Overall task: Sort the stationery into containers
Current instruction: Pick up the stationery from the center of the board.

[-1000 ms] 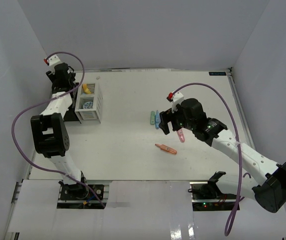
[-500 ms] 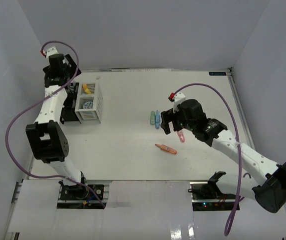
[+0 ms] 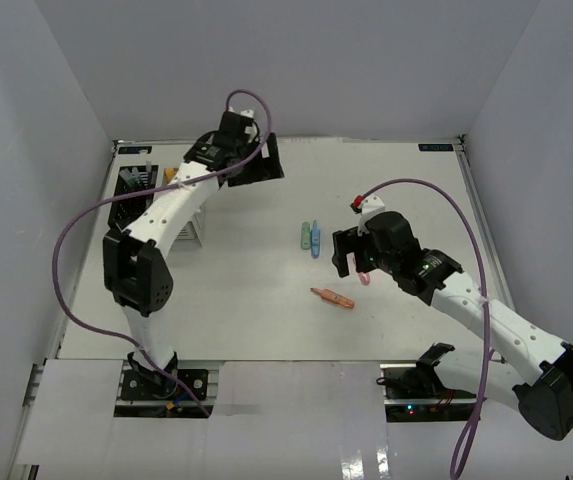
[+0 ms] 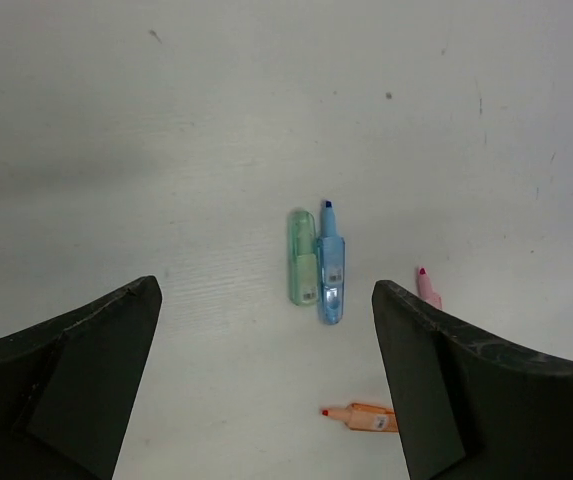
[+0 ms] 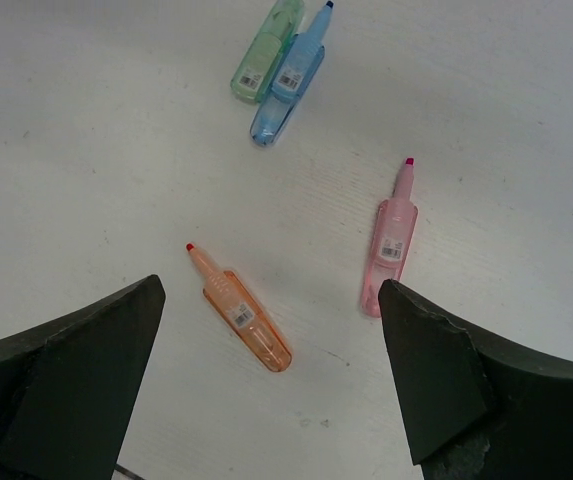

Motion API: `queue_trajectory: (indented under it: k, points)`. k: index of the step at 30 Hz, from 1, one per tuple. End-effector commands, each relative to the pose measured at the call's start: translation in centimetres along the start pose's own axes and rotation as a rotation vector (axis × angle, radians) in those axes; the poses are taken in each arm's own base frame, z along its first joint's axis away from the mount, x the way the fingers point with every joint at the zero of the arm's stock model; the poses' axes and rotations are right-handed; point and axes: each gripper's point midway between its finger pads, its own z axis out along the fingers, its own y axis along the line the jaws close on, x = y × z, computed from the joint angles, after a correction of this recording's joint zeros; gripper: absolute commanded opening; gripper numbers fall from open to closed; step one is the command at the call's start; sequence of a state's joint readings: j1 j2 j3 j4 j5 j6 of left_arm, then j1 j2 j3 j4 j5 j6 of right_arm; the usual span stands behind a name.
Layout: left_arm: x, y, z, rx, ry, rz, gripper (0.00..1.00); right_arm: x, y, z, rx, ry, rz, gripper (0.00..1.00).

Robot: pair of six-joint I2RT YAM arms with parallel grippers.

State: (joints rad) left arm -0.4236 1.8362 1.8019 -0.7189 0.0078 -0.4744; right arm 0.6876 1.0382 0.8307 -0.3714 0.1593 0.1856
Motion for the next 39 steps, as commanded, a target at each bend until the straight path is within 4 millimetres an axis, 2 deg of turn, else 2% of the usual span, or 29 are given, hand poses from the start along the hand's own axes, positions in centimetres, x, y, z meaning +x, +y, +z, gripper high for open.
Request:
queue_trajectory:
  k: [1, 3, 4, 5, 10, 15, 28, 35, 39]
  points:
    - [5.0, -1.7, 3.2, -0.033, 0.173, -0.033, 0.98, -0.2, -0.4, -0.5, 0.024, -0.027, 0.040, 0.95]
    - [6.2, -2.5, 4.6, -0.045, 0.216, -0.043, 0.98, 0.0, -0.6, -0.7, 0.027, -0.028, 0.040, 0.95]
    - [6.0, -4.0, 4.8, -0.028, 0.212, -0.039, 0.98, 0.1, -0.7, -0.8, 0.031, -0.029, 0.042, 0.95]
    - [7.6, -3.9, 6.2, -0.049, 0.258, -0.034, 0.98, 0.3, -0.8, -0.9, 0.033, -0.026, 0.042, 0.95]
    - [10.0, -6.0, 9.0, -0.064, 0.273, -0.025, 0.96, 1.1, -0.9, -0.8, 0.037, -0.009, 0.047, 0.95]
    - [12.6, -5.0, 11.6, -0.115, 0.303, -0.031, 0.93, 1.1, -1.0, -0.9, 0.040, -0.012, 0.054, 0.95]
    - [15.8, -3.1, 14.1, -0.190, 0.317, -0.003, 0.75, 1.6, -1.1, -0.8, 0.048, 0.002, 0.062, 0.96]
    - [16.9, -4.2, 14.2, -0.164, 0.325, 0.005, 0.72, 2.0, -1.3, -0.8, 0.056, 0.013, 0.060, 0.96]
    - [17.7, -3.8, 14.5, -0.179, 0.333, 0.015, 0.70, 1.9, -1.3, -0.9, 0.057, 0.009, 0.062, 0.96]
